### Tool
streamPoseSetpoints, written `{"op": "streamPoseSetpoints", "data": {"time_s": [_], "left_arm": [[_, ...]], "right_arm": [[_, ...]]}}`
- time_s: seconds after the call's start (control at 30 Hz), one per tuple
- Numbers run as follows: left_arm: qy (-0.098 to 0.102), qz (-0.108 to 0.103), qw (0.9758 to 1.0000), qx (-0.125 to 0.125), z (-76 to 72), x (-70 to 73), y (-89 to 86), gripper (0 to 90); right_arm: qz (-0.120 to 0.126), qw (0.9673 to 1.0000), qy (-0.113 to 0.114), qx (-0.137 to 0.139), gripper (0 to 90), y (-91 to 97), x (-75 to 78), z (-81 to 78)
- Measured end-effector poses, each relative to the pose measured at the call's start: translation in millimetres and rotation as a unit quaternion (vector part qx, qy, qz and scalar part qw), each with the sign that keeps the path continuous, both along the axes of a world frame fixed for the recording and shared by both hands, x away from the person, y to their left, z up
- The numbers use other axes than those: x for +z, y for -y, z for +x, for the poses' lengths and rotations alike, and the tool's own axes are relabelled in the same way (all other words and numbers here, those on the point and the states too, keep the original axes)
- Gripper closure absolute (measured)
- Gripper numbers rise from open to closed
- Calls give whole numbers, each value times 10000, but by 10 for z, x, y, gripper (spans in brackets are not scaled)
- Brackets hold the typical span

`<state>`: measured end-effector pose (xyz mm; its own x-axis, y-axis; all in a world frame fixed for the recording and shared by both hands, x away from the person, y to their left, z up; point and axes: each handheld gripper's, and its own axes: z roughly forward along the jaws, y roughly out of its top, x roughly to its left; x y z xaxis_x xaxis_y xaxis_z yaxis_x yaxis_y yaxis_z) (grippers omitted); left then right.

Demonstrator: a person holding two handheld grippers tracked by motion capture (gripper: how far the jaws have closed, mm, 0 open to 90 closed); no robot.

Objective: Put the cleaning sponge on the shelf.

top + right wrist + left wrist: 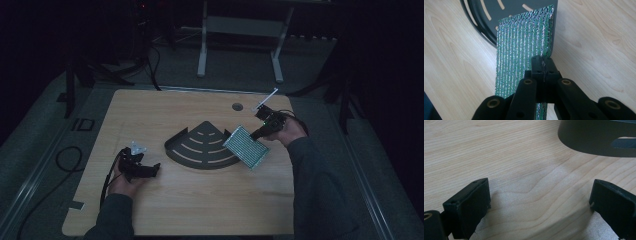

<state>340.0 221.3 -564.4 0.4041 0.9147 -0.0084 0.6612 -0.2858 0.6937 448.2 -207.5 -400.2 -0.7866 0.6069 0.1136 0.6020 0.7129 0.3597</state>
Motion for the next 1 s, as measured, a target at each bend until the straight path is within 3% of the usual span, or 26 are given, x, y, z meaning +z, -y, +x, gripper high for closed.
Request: {"op": "streamPoseSetpoints", "data": {"time_s": [1.0], "left_arm": [[-3,3,10000,-1,0,1,0,36]], "right_arm": [[36,9999,65,-116,896,-156,-38,216]]}}
